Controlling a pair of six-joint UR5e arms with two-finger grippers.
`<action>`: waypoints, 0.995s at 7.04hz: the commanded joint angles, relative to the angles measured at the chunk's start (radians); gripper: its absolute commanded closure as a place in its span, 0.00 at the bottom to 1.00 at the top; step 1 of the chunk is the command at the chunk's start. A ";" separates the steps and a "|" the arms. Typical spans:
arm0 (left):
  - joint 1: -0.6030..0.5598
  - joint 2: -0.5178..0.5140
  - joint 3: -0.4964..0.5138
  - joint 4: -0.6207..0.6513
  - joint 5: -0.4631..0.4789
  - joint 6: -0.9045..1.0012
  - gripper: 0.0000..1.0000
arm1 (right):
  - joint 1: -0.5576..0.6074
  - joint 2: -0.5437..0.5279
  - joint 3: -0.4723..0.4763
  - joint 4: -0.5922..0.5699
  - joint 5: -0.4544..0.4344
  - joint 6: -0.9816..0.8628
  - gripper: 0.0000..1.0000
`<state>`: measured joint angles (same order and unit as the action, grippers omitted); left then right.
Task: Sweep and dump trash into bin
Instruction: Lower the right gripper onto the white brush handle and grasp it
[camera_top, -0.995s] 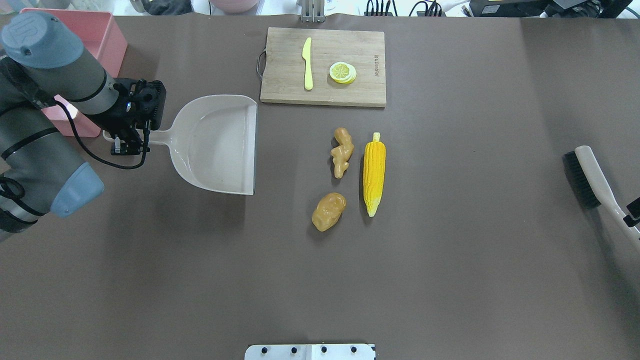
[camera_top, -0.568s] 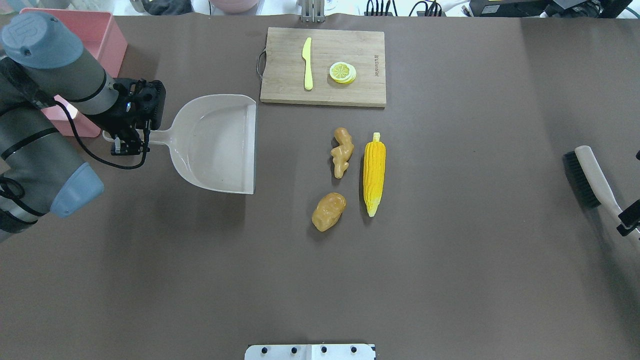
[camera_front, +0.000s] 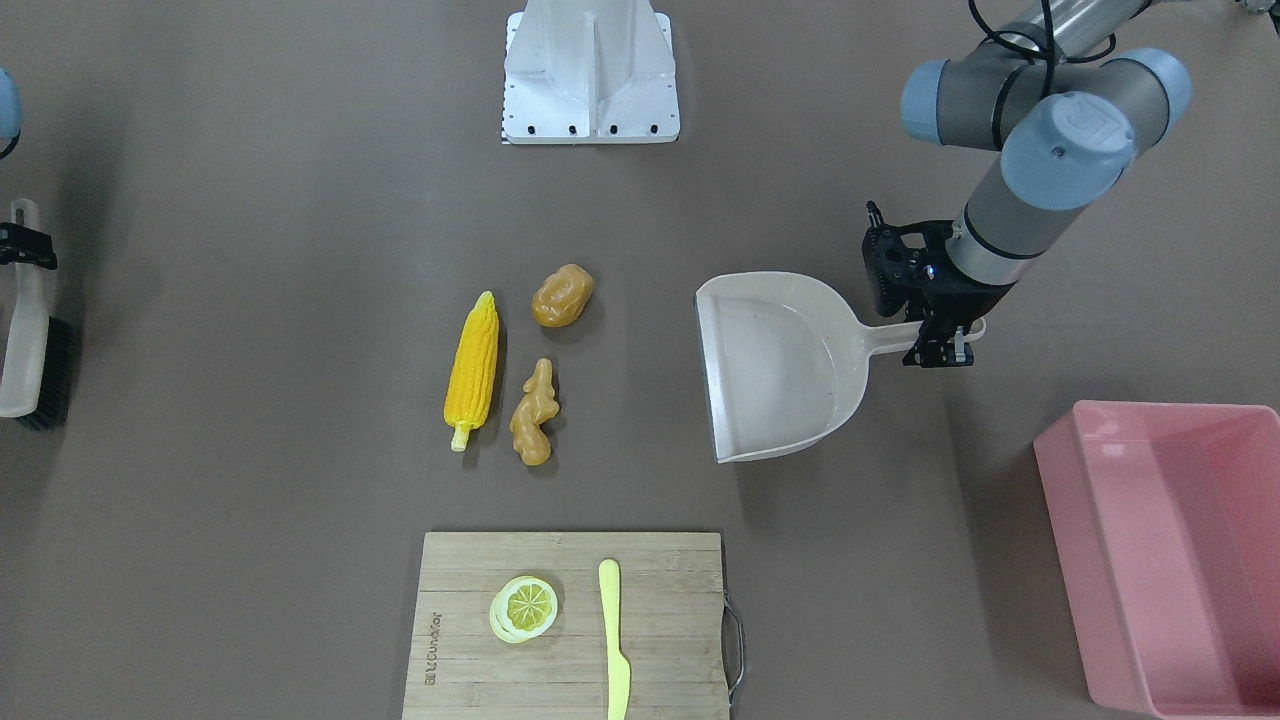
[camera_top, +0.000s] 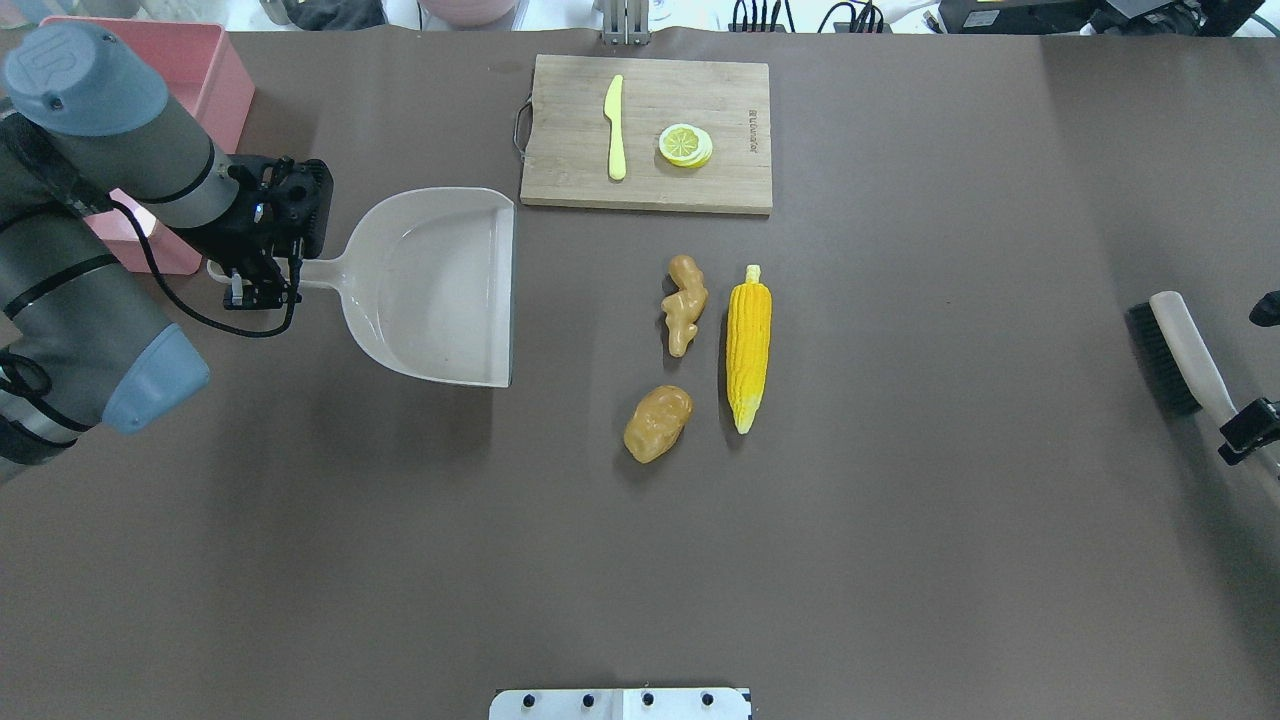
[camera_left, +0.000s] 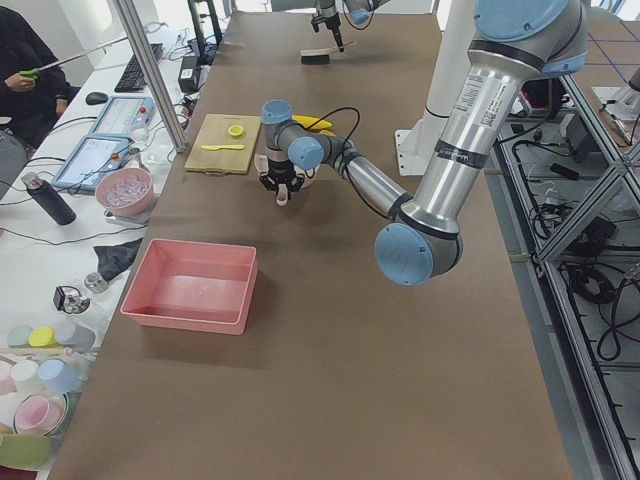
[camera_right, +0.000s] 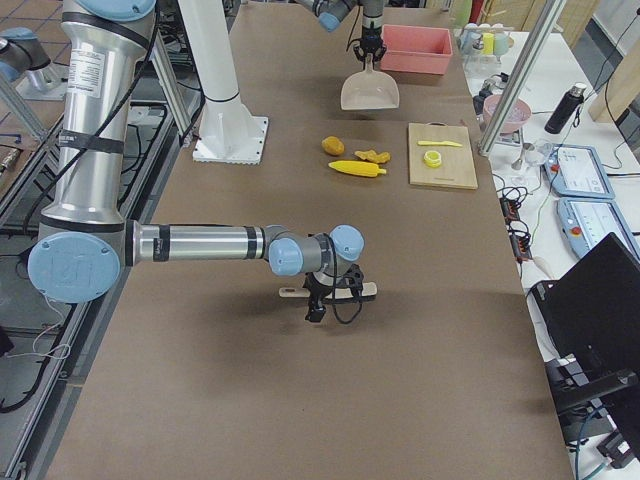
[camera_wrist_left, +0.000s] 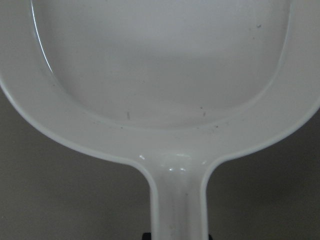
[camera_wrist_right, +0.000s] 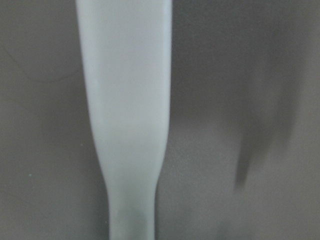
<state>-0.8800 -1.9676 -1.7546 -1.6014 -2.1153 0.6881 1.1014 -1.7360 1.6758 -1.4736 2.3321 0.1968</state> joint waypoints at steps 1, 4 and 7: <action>0.001 -0.002 -0.002 0.000 0.000 0.001 1.00 | -0.002 0.003 0.004 0.018 0.007 0.054 0.00; 0.004 -0.004 0.000 0.000 0.000 0.001 1.00 | -0.009 0.004 0.002 0.018 0.009 0.090 0.22; 0.004 -0.002 0.000 0.000 0.000 -0.001 1.00 | -0.012 0.019 0.002 0.018 0.024 0.096 0.23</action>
<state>-0.8760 -1.9704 -1.7548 -1.6015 -2.1154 0.6874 1.0899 -1.7194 1.6781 -1.4564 2.3460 0.2902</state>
